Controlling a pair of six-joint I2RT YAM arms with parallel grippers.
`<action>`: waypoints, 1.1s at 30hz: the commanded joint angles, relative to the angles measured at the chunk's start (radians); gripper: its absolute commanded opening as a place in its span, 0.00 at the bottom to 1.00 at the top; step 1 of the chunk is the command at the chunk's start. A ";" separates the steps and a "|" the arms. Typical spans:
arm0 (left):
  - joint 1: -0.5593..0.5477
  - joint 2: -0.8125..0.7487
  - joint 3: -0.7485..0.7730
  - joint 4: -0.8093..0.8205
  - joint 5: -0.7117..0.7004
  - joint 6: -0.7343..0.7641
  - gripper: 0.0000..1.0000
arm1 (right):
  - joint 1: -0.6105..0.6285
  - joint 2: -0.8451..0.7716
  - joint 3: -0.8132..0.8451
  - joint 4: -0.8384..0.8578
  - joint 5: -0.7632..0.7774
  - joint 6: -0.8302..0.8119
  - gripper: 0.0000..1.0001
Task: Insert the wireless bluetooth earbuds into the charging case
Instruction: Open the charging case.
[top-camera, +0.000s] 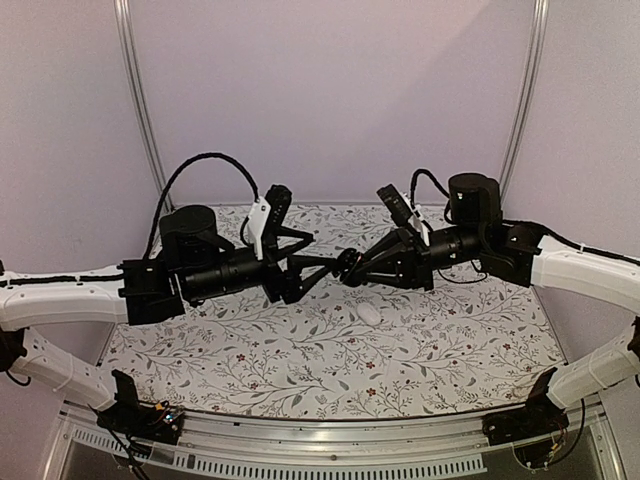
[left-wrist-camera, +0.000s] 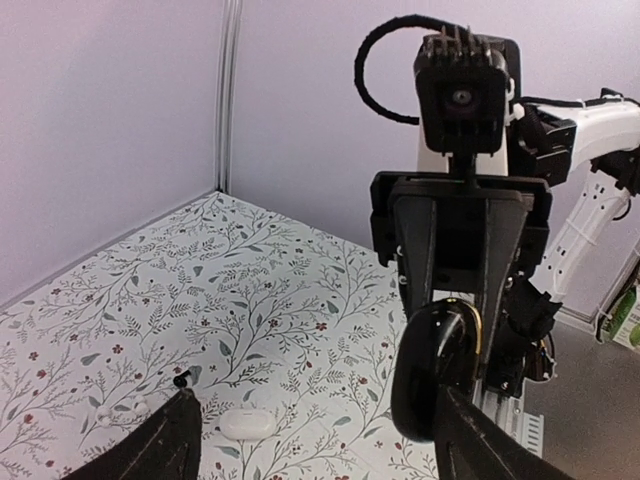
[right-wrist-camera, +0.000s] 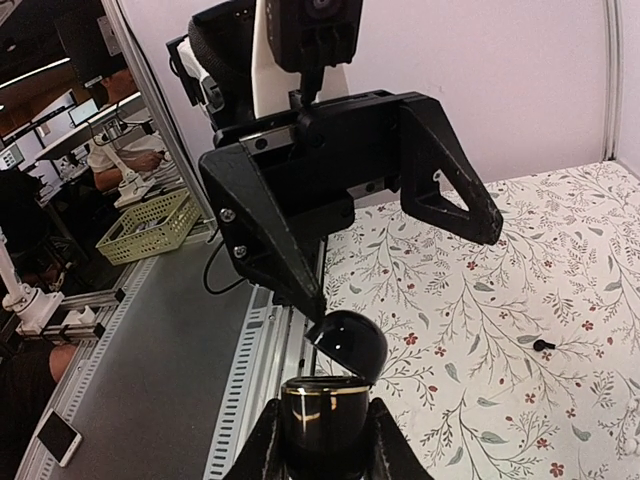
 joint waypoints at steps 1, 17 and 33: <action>0.017 -0.025 -0.028 0.037 0.060 0.041 0.79 | 0.011 -0.021 -0.019 0.002 -0.025 -0.007 0.01; -0.002 0.060 0.033 0.018 0.134 0.066 0.56 | 0.011 -0.017 -0.012 0.007 -0.056 -0.003 0.00; 0.025 0.045 0.014 0.041 0.115 0.013 0.48 | 0.014 -0.033 -0.027 0.021 -0.042 -0.010 0.00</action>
